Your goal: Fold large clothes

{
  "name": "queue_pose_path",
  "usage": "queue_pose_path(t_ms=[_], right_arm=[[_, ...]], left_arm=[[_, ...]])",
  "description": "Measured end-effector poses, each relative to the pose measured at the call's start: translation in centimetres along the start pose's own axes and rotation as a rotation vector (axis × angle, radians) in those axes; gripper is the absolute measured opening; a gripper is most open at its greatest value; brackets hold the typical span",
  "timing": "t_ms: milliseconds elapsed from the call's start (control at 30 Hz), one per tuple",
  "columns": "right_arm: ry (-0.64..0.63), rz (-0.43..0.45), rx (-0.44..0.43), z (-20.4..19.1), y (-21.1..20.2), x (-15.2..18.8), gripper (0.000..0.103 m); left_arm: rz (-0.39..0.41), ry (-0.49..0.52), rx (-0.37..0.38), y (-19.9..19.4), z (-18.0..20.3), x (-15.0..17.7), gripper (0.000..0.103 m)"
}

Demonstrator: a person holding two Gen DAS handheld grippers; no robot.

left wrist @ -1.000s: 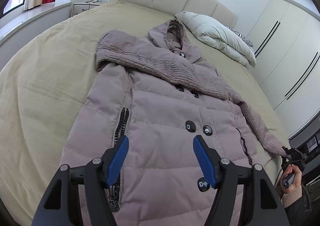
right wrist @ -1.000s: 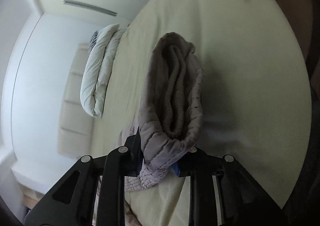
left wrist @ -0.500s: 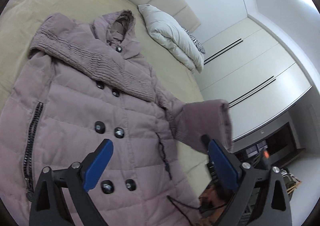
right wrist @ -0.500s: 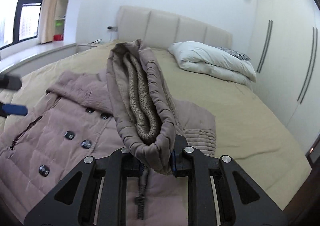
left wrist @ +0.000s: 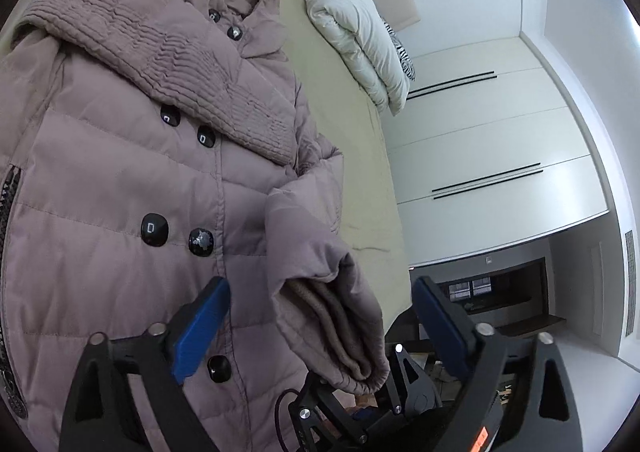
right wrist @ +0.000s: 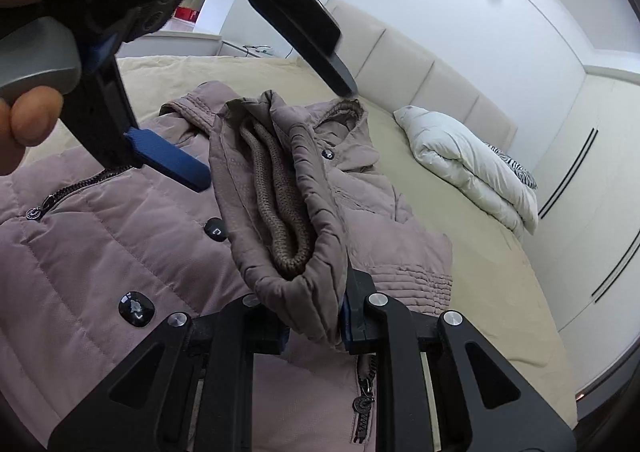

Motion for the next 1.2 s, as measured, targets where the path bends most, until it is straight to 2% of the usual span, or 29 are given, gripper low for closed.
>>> queue_pose_path(t_ms=[67,100,133,200,267,300,367,400,433,467,533,633,700,767,867,967,1067,1133,1200], right_arm=[[-0.010,0.004,-0.002,-0.2,-0.1,0.1,0.018],[-0.015,0.005,-0.005,-0.6,0.1,-0.1,0.018],[-0.023,0.005,-0.007,-1.6,-0.4,-0.3,0.018],[-0.040,0.000,-0.005,-2.2,-0.3,-0.4,0.019],[-0.047,0.017,0.006,-2.5,-0.2,-0.4,0.026],[-0.035,0.040,-0.002,-2.4,-0.5,-0.4,0.031],[0.028,0.075,-0.032,-1.7,-1.1,-0.4,0.057],[0.095,0.090,-0.054,-0.7,-1.4,0.0,0.077],[0.183,0.113,-0.078,0.6,-1.8,0.6,0.082],[0.273,0.122,-0.106,2.2,-1.8,1.4,0.082],[0.541,0.099,-0.219,6.3,-0.4,3.7,0.082],[1.059,0.097,-0.453,12.5,3.3,9.3,0.082],[1.372,0.154,-0.608,14.8,6.2,13.1,0.082],[1.573,0.209,-0.722,15.6,9.3,15.3,0.082],[1.715,0.193,-0.860,15.0,14.4,15.8,0.082],[1.771,0.151,-0.902,14.4,17.6,15.2,0.082],[1.833,0.139,-0.996,13.1,21.2,13.8,0.082],[1.884,0.094,-1.013,12.5,24.1,13.7,0.082],[1.930,0.090,-0.995,12.5,26.1,13.9,0.082]], left_arm=[[-0.037,-0.020,-0.008,0.9,-0.5,0.0,0.062],[-0.049,-0.026,-0.006,1.2,-0.6,-0.1,0.055],[-0.048,-0.027,-0.010,1.2,-0.7,-0.2,0.041],[-0.047,-0.024,-0.006,1.1,-0.6,-0.5,0.029],[-0.042,-0.004,-0.008,0.7,0.1,-1.0,0.021],[-0.029,0.015,-0.007,0.1,0.8,-1.5,0.020],[0.018,0.037,0.007,-1.2,2.0,-3.0,0.019],[0.050,0.046,0.022,-2.5,2.9,-4.1,0.019],[0.083,0.059,0.033,-3.9,3.8,-5.1,0.019],[0.115,0.074,0.039,-5.2,4.6,-6.0,0.019],[0.188,0.110,0.044,-8.4,6.4,-7.8,0.019],[0.285,0.149,0.036,-12.3,8.3,-10.1,0.019],[0.331,0.156,0.028,-14.0,9.0,-11.4,0.019],[0.368,0.156,0.004,-15.1,9.2,-12.6,0.019],[0.384,0.142,-0.019,-15.4,8.5,-13.9,0.019],[0.390,0.137,-0.061,-15.1,7.2,-15.0,0.019],[0.384,0.091,-0.086,-14.7,5.0,-16.3,0.019],[0.380,0.050,-0.085,-14.5,3.5,-17.0,0.019],[0.379,0.036,-0.091,-14.5,2.3,-17.4,0.019]])
Point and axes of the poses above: each gripper's, at about its wrist camera, not at the fingertips, and y roughly the way its jaws point, z to its right, x to its underside, the point moved 2 cm from there along y, roughly the way its jaws point, and after that the axes turned 10 degrees about -y, right-handed, at the moved point
